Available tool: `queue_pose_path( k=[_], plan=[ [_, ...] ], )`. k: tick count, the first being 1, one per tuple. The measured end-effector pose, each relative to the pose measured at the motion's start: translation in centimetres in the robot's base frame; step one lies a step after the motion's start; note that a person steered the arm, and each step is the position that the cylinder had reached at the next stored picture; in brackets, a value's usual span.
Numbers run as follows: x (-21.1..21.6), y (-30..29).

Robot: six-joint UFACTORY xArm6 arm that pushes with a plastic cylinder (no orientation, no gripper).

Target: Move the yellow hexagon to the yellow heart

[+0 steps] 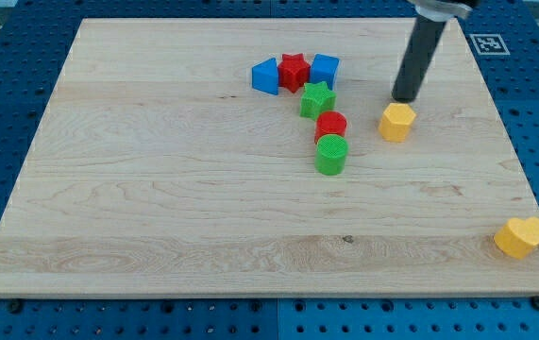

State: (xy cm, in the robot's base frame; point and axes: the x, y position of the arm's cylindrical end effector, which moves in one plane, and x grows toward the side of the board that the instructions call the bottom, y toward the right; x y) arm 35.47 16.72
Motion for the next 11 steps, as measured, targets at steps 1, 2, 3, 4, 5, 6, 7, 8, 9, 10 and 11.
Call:
queue_pose_path(
  k=[1, 2, 3, 4, 5, 6, 7, 8, 9, 10, 11],
  plan=[
    [2.7, -1.5],
    [10.2, -0.7],
    [12.8, 0.5],
    [10.2, -0.1],
    [10.5, -2.9],
    [14.8, -3.1],
    [19.1, 1.5],
    [18.3, 1.6],
    [16.0, 1.2],
    [16.6, 2.1],
    [17.5, 2.8]
  ],
)
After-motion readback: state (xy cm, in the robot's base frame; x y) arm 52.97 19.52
